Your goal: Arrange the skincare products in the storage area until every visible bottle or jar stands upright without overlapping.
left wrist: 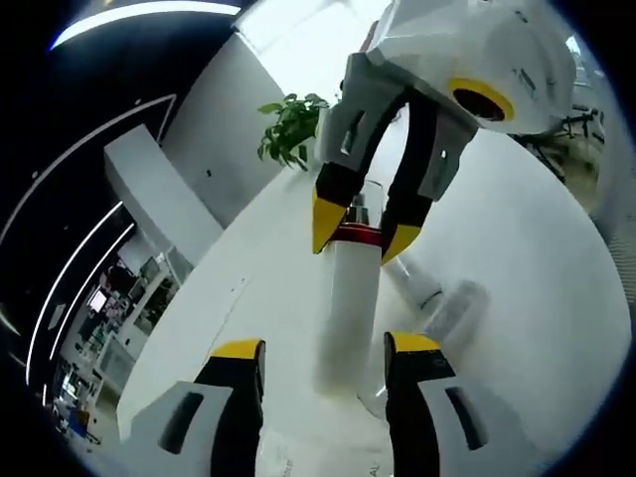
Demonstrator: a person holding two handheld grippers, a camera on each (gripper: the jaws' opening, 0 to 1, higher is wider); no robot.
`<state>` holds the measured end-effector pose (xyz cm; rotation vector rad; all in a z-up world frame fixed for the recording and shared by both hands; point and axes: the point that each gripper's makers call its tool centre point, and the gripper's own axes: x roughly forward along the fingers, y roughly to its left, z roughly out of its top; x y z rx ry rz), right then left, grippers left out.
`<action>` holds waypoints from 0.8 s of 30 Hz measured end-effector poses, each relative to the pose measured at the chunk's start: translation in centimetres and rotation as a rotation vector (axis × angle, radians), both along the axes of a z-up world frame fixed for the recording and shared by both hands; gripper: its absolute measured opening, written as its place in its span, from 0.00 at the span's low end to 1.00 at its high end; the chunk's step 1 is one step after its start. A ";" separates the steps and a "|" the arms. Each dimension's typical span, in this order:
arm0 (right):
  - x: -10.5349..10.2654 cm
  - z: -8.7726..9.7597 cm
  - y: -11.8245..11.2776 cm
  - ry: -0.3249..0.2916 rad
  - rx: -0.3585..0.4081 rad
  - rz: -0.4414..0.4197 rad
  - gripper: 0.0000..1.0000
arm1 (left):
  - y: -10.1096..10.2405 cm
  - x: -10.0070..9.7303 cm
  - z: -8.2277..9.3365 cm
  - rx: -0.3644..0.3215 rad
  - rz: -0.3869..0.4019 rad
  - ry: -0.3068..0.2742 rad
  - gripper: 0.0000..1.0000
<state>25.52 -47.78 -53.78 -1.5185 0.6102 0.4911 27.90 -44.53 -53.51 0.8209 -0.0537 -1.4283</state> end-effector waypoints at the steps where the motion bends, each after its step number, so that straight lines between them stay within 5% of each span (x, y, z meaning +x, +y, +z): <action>1: 0.0 0.0 0.0 0.001 0.000 0.001 0.18 | -0.5 0.0 -0.2 0.001 -0.007 -0.004 0.49; 12: -0.2 0.0 0.0 0.012 0.017 -0.005 0.18 | -2.4 0.0 -1.6 0.023 -0.051 -0.030 0.48; 24: -0.4 0.1 0.6 0.019 0.034 -0.009 0.18 | -3.4 -0.3 -3.1 0.056 -0.104 -0.086 0.35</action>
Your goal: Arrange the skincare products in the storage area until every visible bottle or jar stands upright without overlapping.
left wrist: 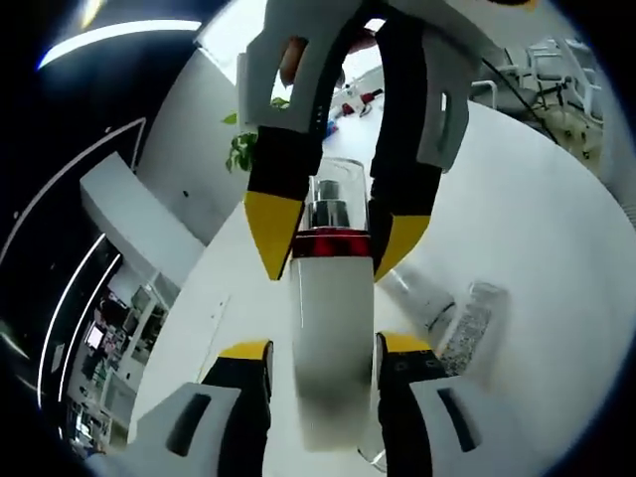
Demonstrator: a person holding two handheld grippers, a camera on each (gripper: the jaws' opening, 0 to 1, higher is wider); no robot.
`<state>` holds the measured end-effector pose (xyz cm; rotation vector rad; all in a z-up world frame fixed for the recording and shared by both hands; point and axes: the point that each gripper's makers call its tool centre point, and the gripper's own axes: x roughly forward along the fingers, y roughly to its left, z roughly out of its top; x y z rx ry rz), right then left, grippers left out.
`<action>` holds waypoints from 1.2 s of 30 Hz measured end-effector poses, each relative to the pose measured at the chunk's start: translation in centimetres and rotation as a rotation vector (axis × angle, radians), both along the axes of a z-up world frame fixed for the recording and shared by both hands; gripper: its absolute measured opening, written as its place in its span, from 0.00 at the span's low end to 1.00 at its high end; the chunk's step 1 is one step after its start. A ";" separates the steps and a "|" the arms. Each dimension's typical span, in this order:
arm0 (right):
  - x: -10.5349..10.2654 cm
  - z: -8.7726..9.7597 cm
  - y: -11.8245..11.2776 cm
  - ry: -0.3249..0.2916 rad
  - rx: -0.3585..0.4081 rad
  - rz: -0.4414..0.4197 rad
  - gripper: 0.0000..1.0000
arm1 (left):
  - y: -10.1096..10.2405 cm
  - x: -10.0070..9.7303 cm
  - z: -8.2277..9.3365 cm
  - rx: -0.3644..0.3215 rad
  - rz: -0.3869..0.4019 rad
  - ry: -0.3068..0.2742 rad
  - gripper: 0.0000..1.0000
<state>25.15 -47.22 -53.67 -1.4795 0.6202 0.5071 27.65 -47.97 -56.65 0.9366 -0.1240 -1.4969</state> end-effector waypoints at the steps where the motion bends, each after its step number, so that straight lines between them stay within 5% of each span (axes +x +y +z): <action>1: 0.0 0.0 0.0 0.001 0.002 -0.002 0.18 | 0.0 0.0 0.0 0.005 -0.003 -0.007 0.33; 11: -0.5 0.5 0.8 0.007 0.010 0.006 0.18 | 0.7 -0.5 0.1 0.030 -0.003 -0.016 0.27; 25: -2.3 5.6 3.7 -0.018 -0.023 0.056 0.19 | 3.4 -2.4 5.5 -0.066 -0.010 -0.026 0.26; 36: -5.3 5.2 7.5 0.075 -0.026 0.112 0.19 | 6.5 -5.6 4.8 -0.081 -0.009 0.042 0.26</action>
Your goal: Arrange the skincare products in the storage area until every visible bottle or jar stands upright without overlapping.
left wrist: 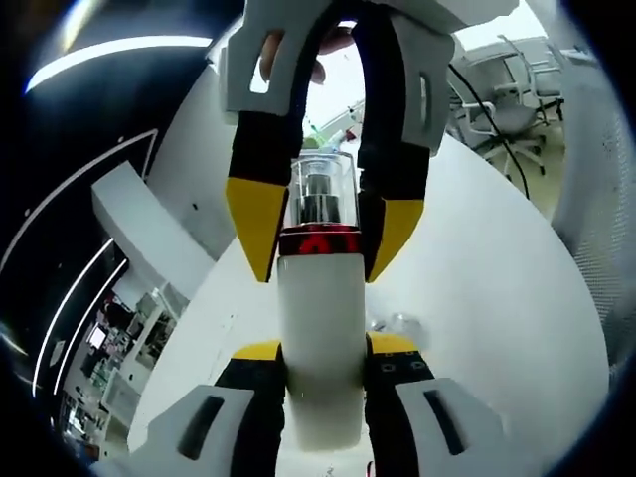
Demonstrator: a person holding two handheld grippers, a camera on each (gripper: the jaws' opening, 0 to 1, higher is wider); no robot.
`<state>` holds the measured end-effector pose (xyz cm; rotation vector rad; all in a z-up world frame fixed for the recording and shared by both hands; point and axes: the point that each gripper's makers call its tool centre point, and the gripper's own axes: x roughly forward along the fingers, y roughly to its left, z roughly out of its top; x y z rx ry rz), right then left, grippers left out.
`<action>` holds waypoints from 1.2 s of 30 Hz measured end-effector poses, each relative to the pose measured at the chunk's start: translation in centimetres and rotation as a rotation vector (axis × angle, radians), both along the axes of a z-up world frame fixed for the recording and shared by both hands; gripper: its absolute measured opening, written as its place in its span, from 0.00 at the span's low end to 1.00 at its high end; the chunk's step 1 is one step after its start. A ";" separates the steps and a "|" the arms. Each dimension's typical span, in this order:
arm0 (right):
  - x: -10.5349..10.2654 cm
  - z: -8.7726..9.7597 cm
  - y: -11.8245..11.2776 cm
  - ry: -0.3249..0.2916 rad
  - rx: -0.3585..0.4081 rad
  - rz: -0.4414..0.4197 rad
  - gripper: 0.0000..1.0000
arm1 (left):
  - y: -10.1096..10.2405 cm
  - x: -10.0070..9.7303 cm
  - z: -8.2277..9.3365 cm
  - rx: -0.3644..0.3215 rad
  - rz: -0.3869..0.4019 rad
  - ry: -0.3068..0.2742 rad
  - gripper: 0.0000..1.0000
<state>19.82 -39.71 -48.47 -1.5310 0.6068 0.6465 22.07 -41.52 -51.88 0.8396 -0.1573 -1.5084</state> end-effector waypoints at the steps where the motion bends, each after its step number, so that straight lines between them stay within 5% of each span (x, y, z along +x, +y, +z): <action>1: -0.2 -0.1 0.3 0.012 0.001 0.004 0.19 | 0.1 -0.2 -0.2 0.003 -0.005 0.000 0.26; 4: -0.8 -0.3 1.2 0.060 0.006 0.005 0.19 | 0.4 -1.2 -0.8 -0.018 -0.021 0.086 0.26; 13: -1.5 -1.4 3.8 0.174 -0.012 0.041 0.14 | 0.5 -1.9 -2.6 -0.040 -0.009 0.195 0.26; 15: -2.0 -1.6 4.9 0.205 0.075 0.026 0.00 | 0.7 -1.5 -3.2 -0.048 0.031 0.256 0.26; 16: -1.7 -0.3 5.3 0.132 0.039 0.068 0.00 | 0.9 -1.6 -4.0 -0.023 0.021 0.254 0.26; 17: -1.2 1.1 4.9 0.041 0.031 0.057 0.00 | 0.9 -1.6 -2.9 -0.085 -0.012 0.171 0.25; 20: 0.4 1.7 4.9 0.100 0.168 -0.020 0.00 | 1.3 -2.7 -4.9 -0.024 -0.044 0.170 0.25; 22: 1.4 2.5 3.6 0.042 0.107 -0.006 0.00 | 1.4 -3.4 -6.3 0.002 -0.025 0.251 0.25; 23: 1.5 2.5 2.7 0.040 0.091 -0.027 0.00 | 1.4 -3.5 -6.2 -0.020 -0.024 0.289 0.25; 25: 1.3 2.3 0.9 0.029 0.148 -0.093 0.00 | 1.6 -3.8 -6.5 -0.007 -0.024 0.254 0.25; 26: 1.0 1.6 -0.3 0.045 0.234 -0.143 0.00 | 1.8 -3.7 -6.6 -0.003 -0.012 0.261 0.24; 29: 0.4 0.8 -5.0 0.038 0.308 -0.258 0.00 | 1.8 -2.9 -6.2 -0.006 -0.004 0.276 0.24; 31: -0.9 0.7 -4.0 0.045 0.353 -0.349 0.00 | 1.8 -2.9 -6.0 -0.011 0.017 0.314 0.24; 36: -3.5 -3.8 -7.1 0.108 0.596 -0.575 0.08 | 2.1 -2.7 -6.2 -0.003 0.038 0.372 0.24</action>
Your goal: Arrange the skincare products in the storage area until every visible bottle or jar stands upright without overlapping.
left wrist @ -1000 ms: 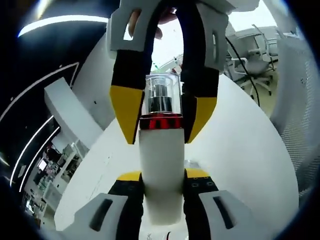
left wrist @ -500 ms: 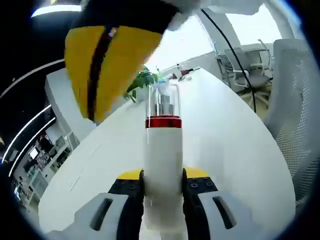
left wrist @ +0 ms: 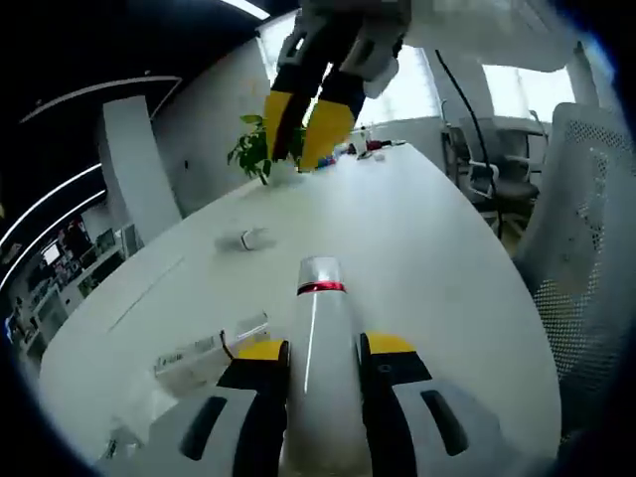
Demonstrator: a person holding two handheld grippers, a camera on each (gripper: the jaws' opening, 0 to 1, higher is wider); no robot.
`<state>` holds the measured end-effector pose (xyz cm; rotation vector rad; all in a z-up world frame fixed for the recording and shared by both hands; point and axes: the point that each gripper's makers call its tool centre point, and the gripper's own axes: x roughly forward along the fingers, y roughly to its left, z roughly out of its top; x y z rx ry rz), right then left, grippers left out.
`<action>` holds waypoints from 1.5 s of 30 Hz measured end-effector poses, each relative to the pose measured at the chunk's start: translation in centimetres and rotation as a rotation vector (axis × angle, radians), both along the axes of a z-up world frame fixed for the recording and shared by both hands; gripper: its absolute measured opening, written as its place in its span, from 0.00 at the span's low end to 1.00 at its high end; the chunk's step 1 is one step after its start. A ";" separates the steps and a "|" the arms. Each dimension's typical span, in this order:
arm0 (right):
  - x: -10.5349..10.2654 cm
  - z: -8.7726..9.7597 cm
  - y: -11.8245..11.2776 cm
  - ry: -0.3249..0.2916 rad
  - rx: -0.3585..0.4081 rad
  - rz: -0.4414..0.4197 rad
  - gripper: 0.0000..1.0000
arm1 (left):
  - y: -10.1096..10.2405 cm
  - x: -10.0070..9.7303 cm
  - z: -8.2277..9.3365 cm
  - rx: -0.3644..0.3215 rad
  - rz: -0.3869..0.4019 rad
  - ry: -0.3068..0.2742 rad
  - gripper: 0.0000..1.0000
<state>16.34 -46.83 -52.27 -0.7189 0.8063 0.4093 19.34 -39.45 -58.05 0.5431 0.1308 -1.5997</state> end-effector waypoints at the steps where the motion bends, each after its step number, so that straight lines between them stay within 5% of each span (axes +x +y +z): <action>1: -0.3 -0.7 -0.1 0.001 0.039 -0.021 0.08 | 0.1 0.1 0.0 0.002 0.001 0.010 0.24; 5: -1.4 -3.7 -0.1 0.021 0.301 -0.173 0.17 | 0.3 -0.3 0.1 0.013 0.001 0.077 0.24; 9: -1.2 -5.9 -0.1 -0.010 0.462 -0.266 0.20 | 0.4 0.2 -0.2 0.022 0.018 0.130 0.24; 13: -1.0 -7.3 0.1 -0.025 0.639 -0.387 0.22 | 0.4 0.1 -0.1 0.030 0.050 0.291 0.24; 19: -0.6 -7.4 0.5 -0.094 0.970 -0.584 0.30 | 0.3 0.5 -0.3 0.054 0.098 0.444 0.24; 31: 0.1 -6.8 2.9 -0.161 1.322 -0.800 0.29 | 0.0 1.2 0.2 0.022 0.199 0.768 0.24; 34: 0.7 -6.5 2.9 -0.177 1.397 -0.854 0.31 | 0.0 1.1 0.0 0.031 0.180 0.706 0.24; 37: 1.3 -6.3 3.1 -0.169 1.474 -0.915 0.33 | 0.1 0.8 -0.2 0.040 0.177 0.719 0.24; 45: 2.2 -6.0 3.5 -0.130 1.541 -0.998 0.35 | 0.2 -0.1 -0.5 0.061 0.143 0.646 0.24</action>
